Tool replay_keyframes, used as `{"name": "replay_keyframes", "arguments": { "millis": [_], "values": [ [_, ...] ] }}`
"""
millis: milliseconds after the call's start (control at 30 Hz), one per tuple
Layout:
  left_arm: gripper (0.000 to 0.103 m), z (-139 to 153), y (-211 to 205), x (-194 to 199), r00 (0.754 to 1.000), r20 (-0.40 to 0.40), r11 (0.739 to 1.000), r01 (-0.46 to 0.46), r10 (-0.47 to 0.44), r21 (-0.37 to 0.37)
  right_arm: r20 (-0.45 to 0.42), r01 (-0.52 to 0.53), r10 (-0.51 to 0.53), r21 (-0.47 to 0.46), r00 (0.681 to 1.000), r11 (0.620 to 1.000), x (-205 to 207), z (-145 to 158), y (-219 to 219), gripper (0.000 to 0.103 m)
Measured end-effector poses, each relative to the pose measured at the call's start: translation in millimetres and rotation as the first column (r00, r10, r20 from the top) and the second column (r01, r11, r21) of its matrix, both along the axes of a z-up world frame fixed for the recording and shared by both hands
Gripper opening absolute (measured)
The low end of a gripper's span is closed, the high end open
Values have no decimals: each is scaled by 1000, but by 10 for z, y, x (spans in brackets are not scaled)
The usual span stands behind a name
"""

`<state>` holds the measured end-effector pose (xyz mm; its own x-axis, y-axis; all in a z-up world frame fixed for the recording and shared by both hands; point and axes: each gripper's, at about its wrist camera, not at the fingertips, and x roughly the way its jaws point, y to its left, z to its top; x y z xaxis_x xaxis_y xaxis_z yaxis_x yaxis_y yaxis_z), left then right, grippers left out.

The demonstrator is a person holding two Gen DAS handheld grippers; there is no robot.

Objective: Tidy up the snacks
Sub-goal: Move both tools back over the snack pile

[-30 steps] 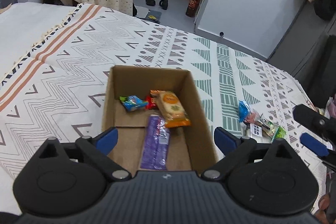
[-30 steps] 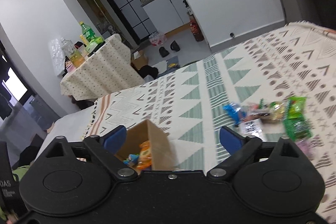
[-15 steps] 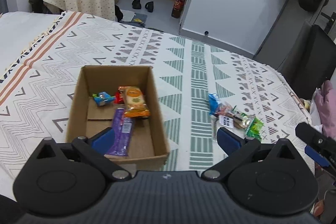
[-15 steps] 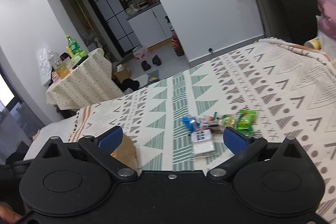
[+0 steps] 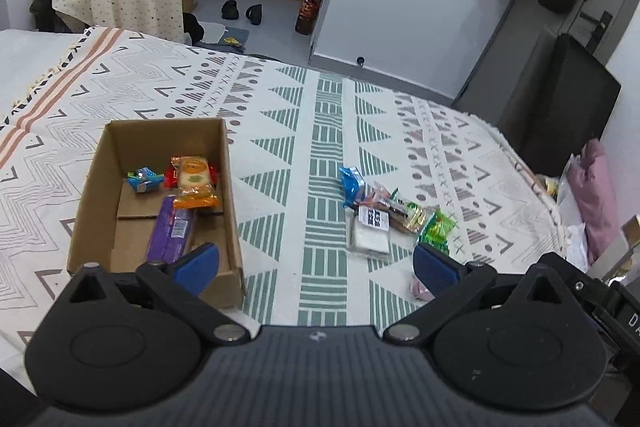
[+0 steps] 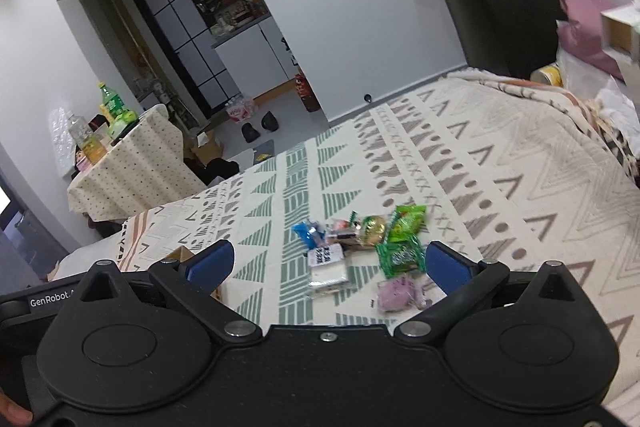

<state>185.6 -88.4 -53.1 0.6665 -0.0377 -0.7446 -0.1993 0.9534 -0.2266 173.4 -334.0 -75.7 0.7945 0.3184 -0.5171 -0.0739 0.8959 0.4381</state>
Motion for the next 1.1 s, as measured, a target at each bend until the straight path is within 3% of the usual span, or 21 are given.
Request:
{"name": "replay_keyframes", "arguments": {
  "millis": [333,467,833,1000,1100],
  "values": [
    [103,-211,-252,87,997,-56,999,47,-46,12,-41,31,-28,63,999,998,-2,-330,-176,103],
    [102,-320,-334,157,996,-78,997,54,-50,48,-90,58,-49,96,995,994,47,-445,-243,103],
    [101,-678,-492,444,989,-126,996,80,-75,32,-215,143,-118,106,969,984,258,-752,-344,103],
    [100,-830,-535,593,989,-117,995,94,-93,9,-235,138,-107,117,966,984,400,-852,-345,94],
    [94,-918,-556,700,988,-116,995,99,-100,-17,-261,151,-117,116,958,982,493,-924,-350,90]
  ]
}}
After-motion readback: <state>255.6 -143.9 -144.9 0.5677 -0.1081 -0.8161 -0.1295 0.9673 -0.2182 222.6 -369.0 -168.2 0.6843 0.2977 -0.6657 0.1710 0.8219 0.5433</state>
